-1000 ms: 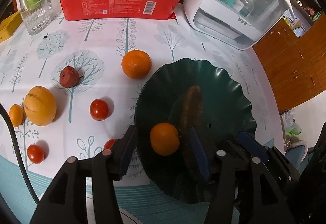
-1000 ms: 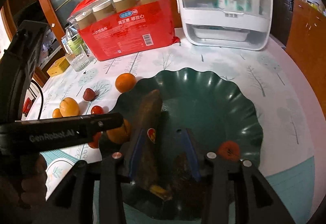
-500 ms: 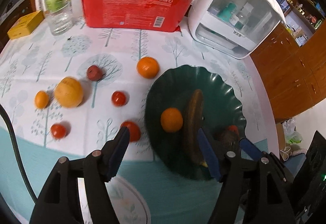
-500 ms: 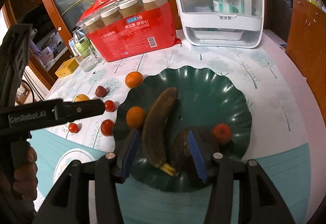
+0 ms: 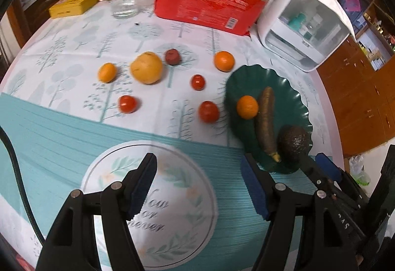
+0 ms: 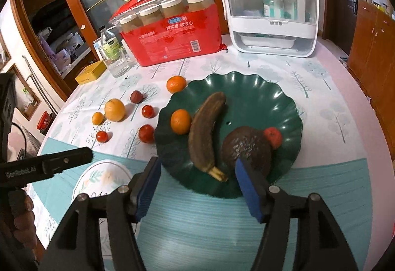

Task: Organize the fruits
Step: 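Withdraw both open grippers from the plate toward the remaining fruit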

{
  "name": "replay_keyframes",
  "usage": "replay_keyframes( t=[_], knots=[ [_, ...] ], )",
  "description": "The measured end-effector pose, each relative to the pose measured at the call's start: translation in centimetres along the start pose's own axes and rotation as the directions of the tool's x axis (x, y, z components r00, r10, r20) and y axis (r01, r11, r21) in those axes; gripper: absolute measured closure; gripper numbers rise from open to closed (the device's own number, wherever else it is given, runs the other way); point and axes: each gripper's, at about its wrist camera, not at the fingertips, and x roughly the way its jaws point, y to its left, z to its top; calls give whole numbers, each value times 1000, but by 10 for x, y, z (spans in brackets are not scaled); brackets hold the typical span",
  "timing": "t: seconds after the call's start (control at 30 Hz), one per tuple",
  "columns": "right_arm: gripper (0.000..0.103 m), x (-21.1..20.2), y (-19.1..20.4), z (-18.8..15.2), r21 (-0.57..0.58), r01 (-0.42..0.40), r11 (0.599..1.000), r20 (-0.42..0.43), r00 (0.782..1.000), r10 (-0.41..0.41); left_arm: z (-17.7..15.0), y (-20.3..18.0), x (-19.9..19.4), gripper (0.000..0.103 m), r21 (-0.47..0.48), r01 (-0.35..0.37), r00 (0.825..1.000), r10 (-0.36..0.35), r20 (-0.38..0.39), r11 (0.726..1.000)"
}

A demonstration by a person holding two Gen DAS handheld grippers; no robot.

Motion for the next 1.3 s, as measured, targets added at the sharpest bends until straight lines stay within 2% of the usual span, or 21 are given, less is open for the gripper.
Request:
replay_keyframes(
  t=[0.27,0.37,0.57,0.73,1.03,1.3],
  knots=[
    [37,-9,29,-12,-30,25,999,-2,1000,-25,-8,45,-30,34,-39,-4,999,6,45,999],
    [33,-16,44,-16,-48,37,998,10,999,-36,-7,61,-41,27,-48,-5,997,8,74,999],
    [28,-24,71,-19,-33,71,997,35,997,-70,5,91,-61,22,-17,-12,995,14,101,1000],
    [27,-26,94,-21,2,105,994,52,993,-105,20,118,-70,22,21,-7,994,4,106,1000],
    [22,-20,134,-26,59,137,989,73,987,-141,58,156,-66,22,121,3,996,-14,91,993],
    [17,-4,174,-24,66,148,987,87,984,-153,83,168,-40,22,197,22,998,-33,49,980]
  ],
)
